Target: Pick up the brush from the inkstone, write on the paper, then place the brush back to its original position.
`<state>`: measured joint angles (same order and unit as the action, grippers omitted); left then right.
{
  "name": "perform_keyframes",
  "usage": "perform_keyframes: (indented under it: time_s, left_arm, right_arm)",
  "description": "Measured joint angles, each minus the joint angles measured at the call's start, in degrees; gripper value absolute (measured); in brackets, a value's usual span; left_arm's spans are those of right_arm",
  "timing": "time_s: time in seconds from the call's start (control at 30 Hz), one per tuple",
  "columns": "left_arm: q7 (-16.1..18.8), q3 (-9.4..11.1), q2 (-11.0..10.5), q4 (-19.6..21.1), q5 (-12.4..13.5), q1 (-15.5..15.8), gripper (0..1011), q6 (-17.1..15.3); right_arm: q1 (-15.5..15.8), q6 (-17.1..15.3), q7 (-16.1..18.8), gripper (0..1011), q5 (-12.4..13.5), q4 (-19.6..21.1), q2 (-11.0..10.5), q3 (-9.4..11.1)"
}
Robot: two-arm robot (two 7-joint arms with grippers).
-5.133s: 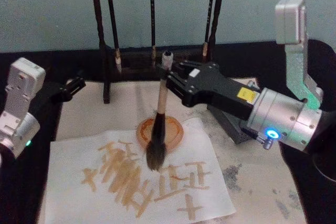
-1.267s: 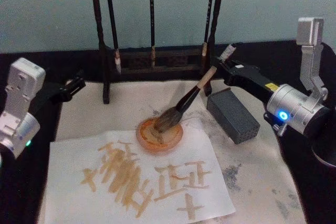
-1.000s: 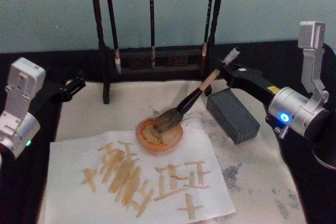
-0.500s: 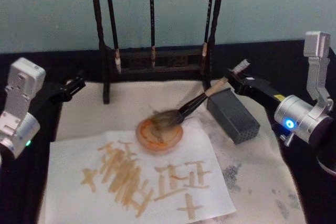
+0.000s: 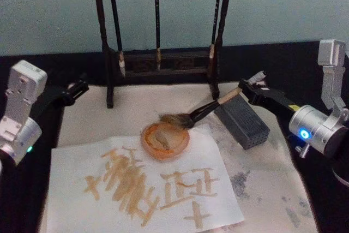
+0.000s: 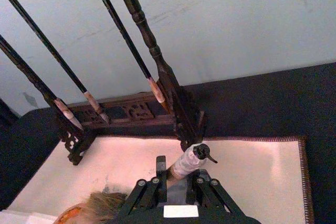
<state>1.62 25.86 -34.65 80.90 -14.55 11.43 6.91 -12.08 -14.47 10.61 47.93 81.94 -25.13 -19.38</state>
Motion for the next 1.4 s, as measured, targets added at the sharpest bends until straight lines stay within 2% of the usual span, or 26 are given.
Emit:
perform_keyframes:
  time_s: [0.33, 0.43, 0.57, 0.67, 0.7, 0.8, 0.9, 1.0, 1.03, 1.2, 1.4]
  left_arm:
    - [0.00, 0.00, 0.00, 0.00, 0.00, 0.00, 1002, 0.00]
    - [0.00, 0.00, 0.00, 0.00, 0.00, 0.00, 1002, 0.00]
    - [0.00, 0.00, 0.00, 0.00, 0.00, 0.00, 1002, 0.00]
    - [0.00, 0.00, 0.00, 0.00, 0.00, 0.00, 1002, 0.00]
    - [0.00, 0.00, 0.00, 0.00, 0.00, 0.00, 1002, 0.00]
    - [0.00, 0.00, 0.00, 0.00, 0.00, 0.00, 1002, 0.00]
    - [0.00, 0.00, 0.00, 0.00, 0.00, 0.00, 1002, 0.00]
    - [0.00, 0.00, 0.00, 0.00, 0.00, 0.00, 1002, 0.00]
    - [0.00, 0.00, 0.00, 0.00, 0.00, 0.00, 1002, 0.00]
    - [0.00, 0.00, 0.00, 0.00, 0.00, 0.00, 1002, 0.00]
    - [0.00, 0.00, 0.00, 0.00, 0.00, 0.00, 1002, 0.00]
  right_arm:
    - [-0.01, -0.01, -0.01, 207, -0.08, -0.04, -0.02, -0.07]
    - [0.10, -0.14, -0.12, 248, -0.21, -0.17, -0.05, -0.10]
    - [0.13, -0.43, -0.17, 355, -0.30, -0.23, -0.05, -0.28]
    - [0.11, -0.49, -0.14, 462, -0.30, -0.23, -0.03, -0.29]
    - [0.11, -0.48, -0.11, 525, -0.29, -0.21, -0.03, -0.28]
    - [0.47, -0.37, 0.06, 589, -0.28, 0.36, -0.11, -0.17]
    - [1.28, -0.91, -0.67, 738, -0.16, 1.81, -0.30, 0.12]
    - [1.73, -1.32, -1.22, 792, -0.13, 2.70, -0.50, 0.19]
    - [2.37, -1.54, -1.49, 887, -0.25, 4.19, -1.03, 0.16]
    - [3.16, -1.54, -1.52, 997, -0.69, 6.06, -1.73, 0.12]
    - [4.16, -1.74, -1.52, 1001, -0.99, 8.39, -2.57, 0.15]
